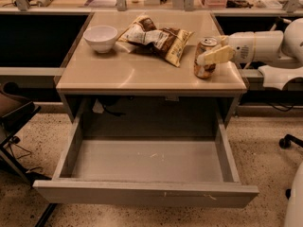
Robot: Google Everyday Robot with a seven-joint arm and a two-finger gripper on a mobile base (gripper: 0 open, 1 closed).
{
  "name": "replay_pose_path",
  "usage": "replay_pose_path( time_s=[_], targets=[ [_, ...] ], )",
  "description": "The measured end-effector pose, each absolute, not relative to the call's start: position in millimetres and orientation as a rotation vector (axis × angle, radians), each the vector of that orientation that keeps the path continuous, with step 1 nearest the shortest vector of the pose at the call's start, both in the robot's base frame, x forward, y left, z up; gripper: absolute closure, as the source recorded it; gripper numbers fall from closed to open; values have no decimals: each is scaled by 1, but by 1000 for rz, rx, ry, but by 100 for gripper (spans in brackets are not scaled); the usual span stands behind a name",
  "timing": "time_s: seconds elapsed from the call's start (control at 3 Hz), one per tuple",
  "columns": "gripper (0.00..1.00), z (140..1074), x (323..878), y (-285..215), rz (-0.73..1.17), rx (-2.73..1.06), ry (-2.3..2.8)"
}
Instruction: Place orange can into top drawer
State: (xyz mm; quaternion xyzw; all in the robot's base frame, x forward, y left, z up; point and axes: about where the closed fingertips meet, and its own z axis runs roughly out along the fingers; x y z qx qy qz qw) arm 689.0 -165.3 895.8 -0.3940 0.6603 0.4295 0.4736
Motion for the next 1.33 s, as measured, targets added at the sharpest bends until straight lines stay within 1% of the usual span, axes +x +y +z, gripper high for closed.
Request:
replay_pose_path(
  time_s=[0.33, 0.67, 1.33],
  targets=[
    [0, 890, 688, -157, 1070, -970, 1614],
    [19, 890, 688, -157, 1070, -970, 1614],
    [66, 890, 688, -157, 1070, -970, 1614]
  ],
)
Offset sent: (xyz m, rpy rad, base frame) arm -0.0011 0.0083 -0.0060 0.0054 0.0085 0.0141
